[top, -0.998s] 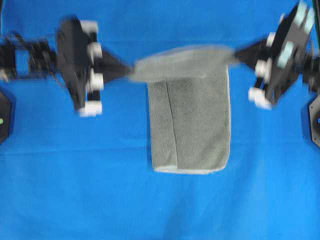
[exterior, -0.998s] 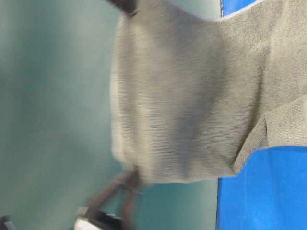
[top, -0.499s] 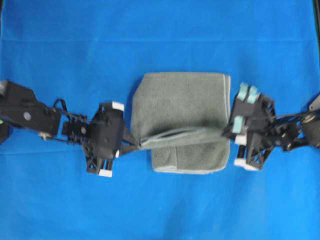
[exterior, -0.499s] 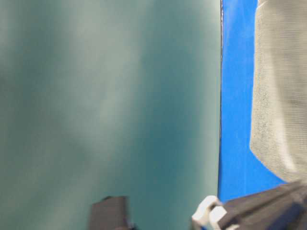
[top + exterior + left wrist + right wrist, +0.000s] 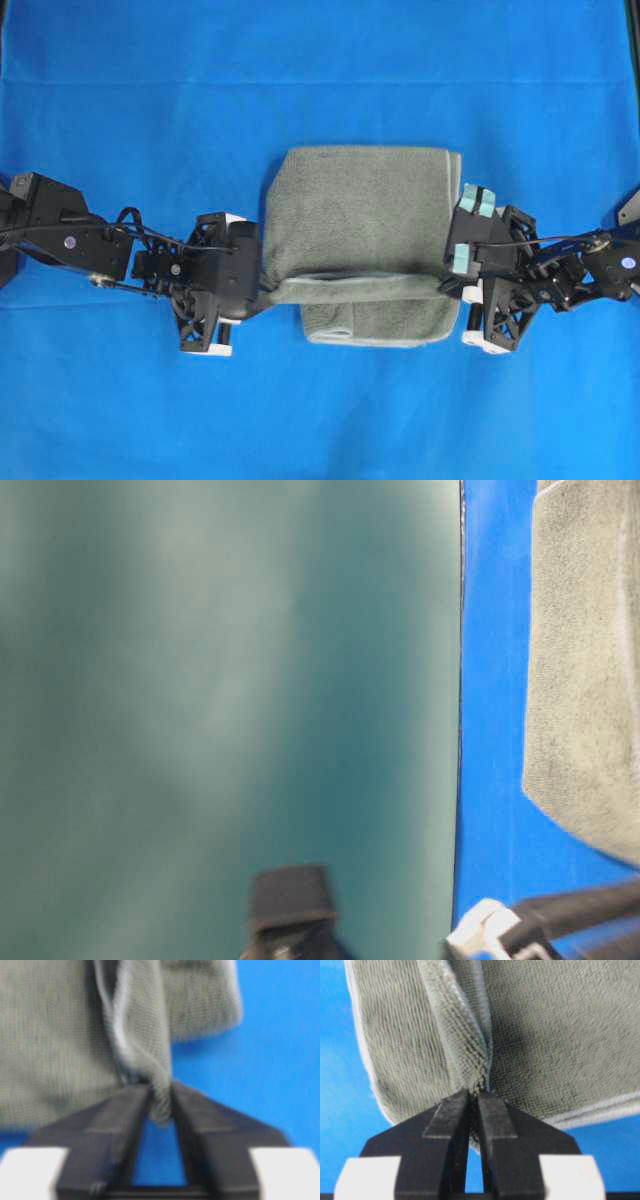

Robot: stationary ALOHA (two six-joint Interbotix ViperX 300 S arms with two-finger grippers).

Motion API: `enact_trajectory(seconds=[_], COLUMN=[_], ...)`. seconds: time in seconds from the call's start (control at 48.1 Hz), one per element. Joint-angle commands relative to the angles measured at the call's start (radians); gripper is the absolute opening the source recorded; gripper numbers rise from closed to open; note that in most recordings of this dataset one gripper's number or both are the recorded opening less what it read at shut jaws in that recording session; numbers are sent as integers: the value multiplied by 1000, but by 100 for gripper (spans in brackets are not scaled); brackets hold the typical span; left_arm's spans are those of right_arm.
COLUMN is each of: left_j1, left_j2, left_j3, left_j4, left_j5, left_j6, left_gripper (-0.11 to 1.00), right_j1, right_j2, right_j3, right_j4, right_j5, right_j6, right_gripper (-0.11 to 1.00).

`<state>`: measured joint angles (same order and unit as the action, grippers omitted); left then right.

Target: Fold a large towel.

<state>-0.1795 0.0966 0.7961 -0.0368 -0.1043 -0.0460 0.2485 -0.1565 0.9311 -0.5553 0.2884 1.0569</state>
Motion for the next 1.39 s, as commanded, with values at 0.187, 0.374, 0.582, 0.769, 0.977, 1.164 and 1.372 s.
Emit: enact_trajectory(seconds=[0.187,0.374,0.582,0.769,0.977,1.164,1.372], left_j1=[-32,-95,-149,-141,-100,-41,31], left_j2=[-58,-172,-331,-448,-578,-723,-857], left_j3=[-15,-15,6,67,158,229,273], left_j4=[0,0,0,3,3,5,8], left_j5=[11,66,121,126,127,204,425], left_j6=[0,0,2,8,9,14,17], left_gripper=[71,69,68,68,67,67,67], right_j1=[63,149,230,230,230,222,222], right_j2=[-26,-115,-247,-354,-457,-528,-546], right_j3=[-57,-120,-164,-129,-91,-78,-75], right_j4=[3,2,-40,-127,-204,-207,-155], right_j5=[32,176,334,453,531,653,870], right_j6=[-14,-15,-14,-3,-2,-2,-14], right_gripper=[62,55,56,56,56,56,55])
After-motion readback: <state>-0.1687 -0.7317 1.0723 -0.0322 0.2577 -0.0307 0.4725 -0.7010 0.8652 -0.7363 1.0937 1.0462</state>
